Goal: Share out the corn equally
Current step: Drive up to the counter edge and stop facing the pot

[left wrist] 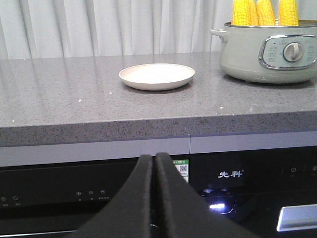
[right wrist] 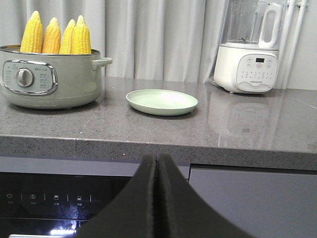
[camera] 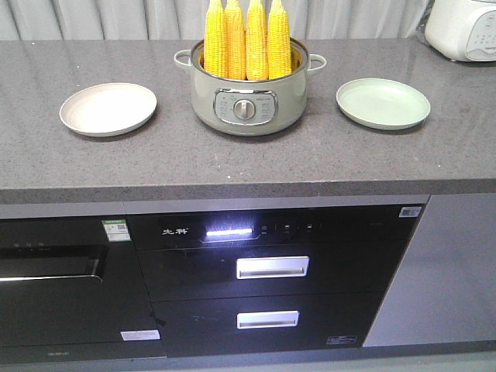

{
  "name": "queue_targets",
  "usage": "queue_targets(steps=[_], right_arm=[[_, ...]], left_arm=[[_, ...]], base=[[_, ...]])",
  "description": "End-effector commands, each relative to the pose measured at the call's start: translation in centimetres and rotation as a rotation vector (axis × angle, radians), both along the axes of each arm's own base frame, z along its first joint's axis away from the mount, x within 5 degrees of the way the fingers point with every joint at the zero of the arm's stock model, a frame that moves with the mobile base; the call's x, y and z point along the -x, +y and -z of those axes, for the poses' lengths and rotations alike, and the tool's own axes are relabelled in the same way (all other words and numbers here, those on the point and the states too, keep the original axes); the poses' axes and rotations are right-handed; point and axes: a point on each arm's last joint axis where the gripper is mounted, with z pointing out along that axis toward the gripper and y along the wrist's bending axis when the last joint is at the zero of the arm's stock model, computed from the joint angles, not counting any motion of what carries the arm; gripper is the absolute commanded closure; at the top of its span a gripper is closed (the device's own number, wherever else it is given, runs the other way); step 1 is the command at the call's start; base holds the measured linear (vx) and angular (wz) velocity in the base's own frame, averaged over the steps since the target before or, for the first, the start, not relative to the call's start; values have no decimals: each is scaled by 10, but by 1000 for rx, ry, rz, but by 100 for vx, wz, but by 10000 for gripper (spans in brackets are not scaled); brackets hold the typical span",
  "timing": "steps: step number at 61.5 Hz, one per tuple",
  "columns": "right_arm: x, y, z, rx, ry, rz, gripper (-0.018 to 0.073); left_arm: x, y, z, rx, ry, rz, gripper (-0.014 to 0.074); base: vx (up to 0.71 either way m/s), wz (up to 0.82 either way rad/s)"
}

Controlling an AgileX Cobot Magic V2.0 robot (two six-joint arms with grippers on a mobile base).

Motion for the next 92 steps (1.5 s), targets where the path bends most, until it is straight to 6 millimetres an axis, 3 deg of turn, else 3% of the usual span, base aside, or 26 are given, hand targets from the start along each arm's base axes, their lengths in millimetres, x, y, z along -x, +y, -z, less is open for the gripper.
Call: queue_targets(steps=[1, 92], right_arm=[[1, -1, -4, 13, -70, 15, 564], [1, -1, -4, 13, -70, 15, 564]], left_arm=[[1, 1, -7, 8, -88, -4, 603], [1, 1, -7, 8, -88, -4, 603]], base=[[9, -1], [10, 0]])
